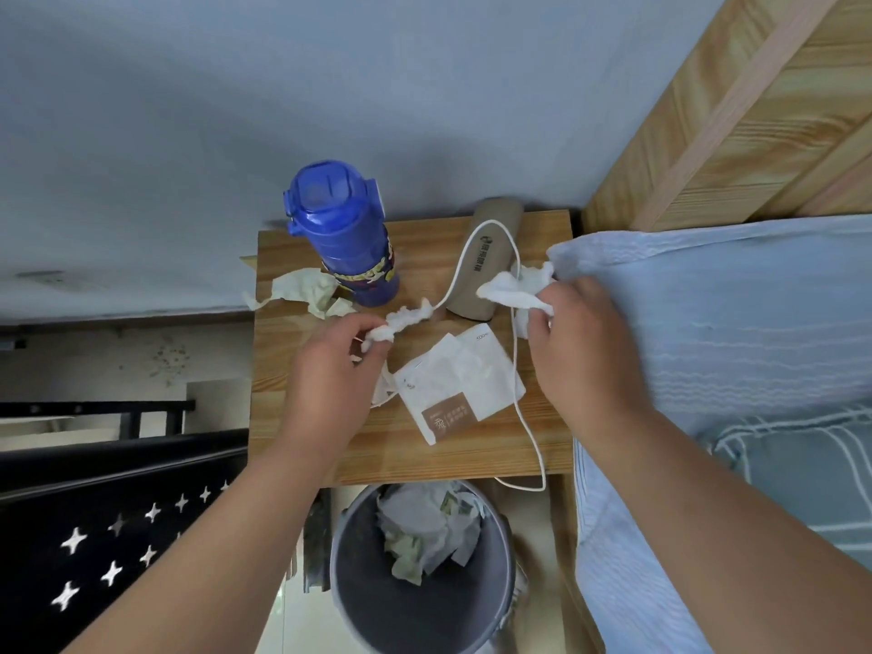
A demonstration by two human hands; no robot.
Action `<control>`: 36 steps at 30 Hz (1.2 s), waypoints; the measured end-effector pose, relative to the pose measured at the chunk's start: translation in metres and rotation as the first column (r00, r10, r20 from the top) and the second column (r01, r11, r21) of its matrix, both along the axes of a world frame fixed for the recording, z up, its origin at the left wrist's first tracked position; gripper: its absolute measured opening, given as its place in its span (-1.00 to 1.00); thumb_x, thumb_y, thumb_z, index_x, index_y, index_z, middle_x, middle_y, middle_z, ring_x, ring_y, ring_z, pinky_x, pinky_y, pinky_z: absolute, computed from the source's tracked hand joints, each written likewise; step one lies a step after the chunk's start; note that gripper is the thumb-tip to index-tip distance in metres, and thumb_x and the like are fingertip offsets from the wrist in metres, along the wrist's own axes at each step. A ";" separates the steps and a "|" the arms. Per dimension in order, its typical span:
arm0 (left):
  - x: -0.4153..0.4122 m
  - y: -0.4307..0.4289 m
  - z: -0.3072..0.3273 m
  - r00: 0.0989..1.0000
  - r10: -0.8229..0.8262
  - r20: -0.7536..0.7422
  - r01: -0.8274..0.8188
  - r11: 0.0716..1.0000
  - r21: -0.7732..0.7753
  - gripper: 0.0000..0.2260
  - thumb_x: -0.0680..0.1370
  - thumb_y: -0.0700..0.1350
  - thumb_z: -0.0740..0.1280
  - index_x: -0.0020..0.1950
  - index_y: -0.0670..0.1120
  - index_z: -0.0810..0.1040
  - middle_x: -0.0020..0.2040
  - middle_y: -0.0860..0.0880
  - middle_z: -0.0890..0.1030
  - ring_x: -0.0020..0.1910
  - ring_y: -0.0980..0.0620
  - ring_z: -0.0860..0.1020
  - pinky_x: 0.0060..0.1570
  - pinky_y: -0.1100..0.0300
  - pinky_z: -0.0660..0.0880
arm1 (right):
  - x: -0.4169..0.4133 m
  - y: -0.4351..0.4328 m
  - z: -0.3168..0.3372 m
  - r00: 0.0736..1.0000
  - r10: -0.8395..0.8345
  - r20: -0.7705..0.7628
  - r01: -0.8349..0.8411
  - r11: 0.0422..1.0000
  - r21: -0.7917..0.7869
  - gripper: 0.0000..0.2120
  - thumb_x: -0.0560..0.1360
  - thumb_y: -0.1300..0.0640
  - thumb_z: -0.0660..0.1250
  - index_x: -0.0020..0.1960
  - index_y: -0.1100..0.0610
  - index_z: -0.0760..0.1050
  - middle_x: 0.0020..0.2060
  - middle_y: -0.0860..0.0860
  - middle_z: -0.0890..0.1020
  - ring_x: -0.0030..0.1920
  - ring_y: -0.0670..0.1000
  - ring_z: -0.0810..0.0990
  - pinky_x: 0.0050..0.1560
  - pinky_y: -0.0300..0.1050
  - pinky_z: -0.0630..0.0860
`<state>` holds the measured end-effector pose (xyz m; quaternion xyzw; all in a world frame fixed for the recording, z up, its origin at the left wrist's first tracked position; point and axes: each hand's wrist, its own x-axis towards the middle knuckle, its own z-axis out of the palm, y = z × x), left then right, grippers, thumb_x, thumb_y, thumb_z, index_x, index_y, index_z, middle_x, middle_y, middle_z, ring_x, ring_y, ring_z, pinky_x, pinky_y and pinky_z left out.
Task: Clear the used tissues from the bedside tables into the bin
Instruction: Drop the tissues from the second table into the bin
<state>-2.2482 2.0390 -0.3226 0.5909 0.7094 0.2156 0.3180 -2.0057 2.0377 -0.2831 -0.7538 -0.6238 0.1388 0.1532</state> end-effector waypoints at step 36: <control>-0.040 -0.252 -0.102 1.000 -0.004 0.013 0.012 0.697 -0.717 -0.66 0.58 0.26 0.34 0.32 0.22 0.53 0.14 0.18 0.68 0.09 0.09 0.66 0.16 -0.01 0.63 | -0.076 -0.231 -0.128 0.937 -0.131 -0.324 -0.198 0.566 -0.800 -0.63 0.63 -0.03 0.24 0.39 0.03 0.50 0.21 0.02 0.68 0.13 0.06 0.67 -0.02 -0.14 0.48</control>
